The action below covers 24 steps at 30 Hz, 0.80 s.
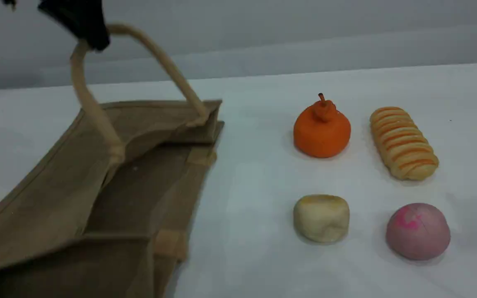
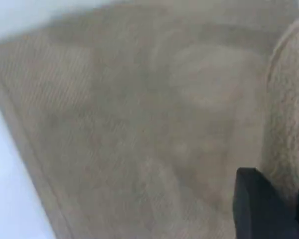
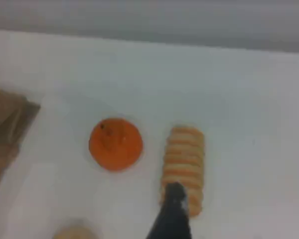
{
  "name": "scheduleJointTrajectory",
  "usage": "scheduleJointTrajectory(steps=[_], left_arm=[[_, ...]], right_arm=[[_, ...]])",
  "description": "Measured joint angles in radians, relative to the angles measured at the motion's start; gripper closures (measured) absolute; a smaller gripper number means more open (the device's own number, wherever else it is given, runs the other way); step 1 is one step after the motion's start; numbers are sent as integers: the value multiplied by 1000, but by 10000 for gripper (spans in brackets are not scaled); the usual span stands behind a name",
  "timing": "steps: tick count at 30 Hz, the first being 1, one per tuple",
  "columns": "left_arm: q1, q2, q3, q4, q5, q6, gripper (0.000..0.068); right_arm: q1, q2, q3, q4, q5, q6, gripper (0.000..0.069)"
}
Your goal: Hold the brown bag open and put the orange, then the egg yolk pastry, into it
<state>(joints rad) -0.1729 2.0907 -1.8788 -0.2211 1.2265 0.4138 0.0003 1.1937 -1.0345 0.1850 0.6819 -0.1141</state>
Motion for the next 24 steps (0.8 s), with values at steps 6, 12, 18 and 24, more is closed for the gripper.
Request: scheduleJointTrajectory(steps=[6, 12, 18, 24], left_arm=[[-3, 0, -115, -49, -1, 27, 594], [-20, 0, -132, -84, -4, 145, 594], [-60, -19, -131, -92, -5, 331, 594], [-61, -70, -174, -92, -1, 448, 594]], right_arm=[[0, 116, 0, 0, -49, -25, 120], [0, 233, 0, 0, -93, -66, 120], [0, 338, 0, 10, -130, -81, 120], [0, 420, 0, 49, -171, -131, 120]])
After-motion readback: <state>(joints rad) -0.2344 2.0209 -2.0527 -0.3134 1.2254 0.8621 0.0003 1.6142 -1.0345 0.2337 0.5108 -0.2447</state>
